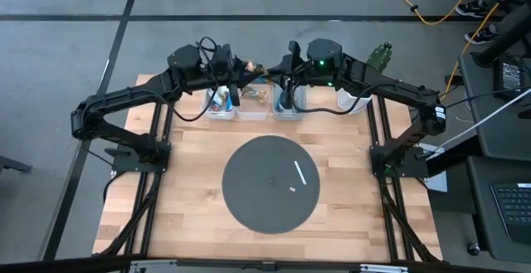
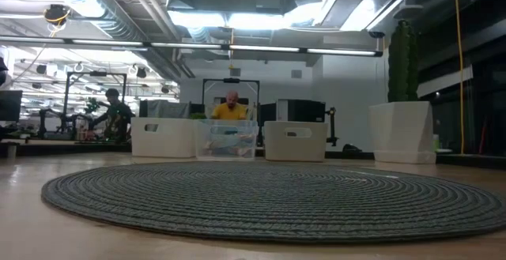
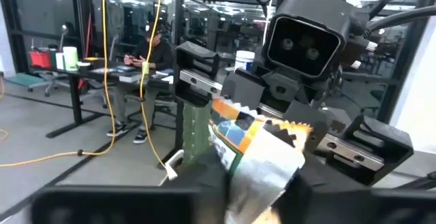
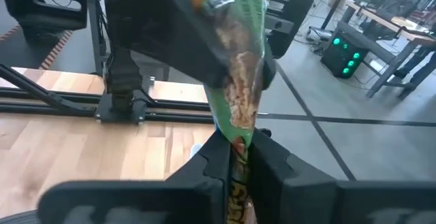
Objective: Pick and place Granola Bars by type
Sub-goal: Put the yellow granola bar into the transparent bin
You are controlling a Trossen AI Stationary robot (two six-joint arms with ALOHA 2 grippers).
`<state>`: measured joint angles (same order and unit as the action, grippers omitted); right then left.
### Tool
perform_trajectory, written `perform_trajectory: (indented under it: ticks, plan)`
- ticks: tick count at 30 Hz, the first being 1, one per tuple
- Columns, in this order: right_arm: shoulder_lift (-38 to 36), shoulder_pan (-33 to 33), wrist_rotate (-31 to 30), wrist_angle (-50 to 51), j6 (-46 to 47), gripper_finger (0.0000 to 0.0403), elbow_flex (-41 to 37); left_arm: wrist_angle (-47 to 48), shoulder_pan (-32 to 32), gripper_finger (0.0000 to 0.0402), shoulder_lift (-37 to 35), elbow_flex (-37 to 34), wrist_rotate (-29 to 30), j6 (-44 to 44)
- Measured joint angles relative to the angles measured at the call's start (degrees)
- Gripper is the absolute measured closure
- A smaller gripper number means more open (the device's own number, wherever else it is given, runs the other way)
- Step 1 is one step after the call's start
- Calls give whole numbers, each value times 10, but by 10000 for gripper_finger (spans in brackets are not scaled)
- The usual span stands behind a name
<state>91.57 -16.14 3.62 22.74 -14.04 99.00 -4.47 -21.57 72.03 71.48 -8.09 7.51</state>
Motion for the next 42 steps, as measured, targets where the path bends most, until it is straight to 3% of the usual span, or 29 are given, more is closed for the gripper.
perform_trajectory:
  ticks: [3,7,11,16,20,25,30,36,42]
  plan:
    - [0,-1,1,-1,0,355,0,1,-1,374,0,0,0,-1]
    - [-2,-1,18,-3,0,353,4,0,-7,379,-1,0,-6,-2]
    - [-2,0,53,57,-6,336,58,0,-16,377,-7,1,-12,-5]
    - [-7,14,-26,209,-51,267,183,9,-35,384,-32,0,-5,-18]
    - [-8,13,-67,301,-37,216,272,15,-54,382,-59,1,-6,-18]
    - [-37,25,-97,352,13,193,297,80,-78,385,-55,1,-6,19]
    - [-76,80,-190,380,43,198,232,162,-118,384,-18,0,-7,29]
    - [-145,158,-323,279,52,212,28,182,-204,384,77,0,-90,55]
    - [-210,186,-341,146,35,226,-104,186,-241,383,167,0,-139,63]
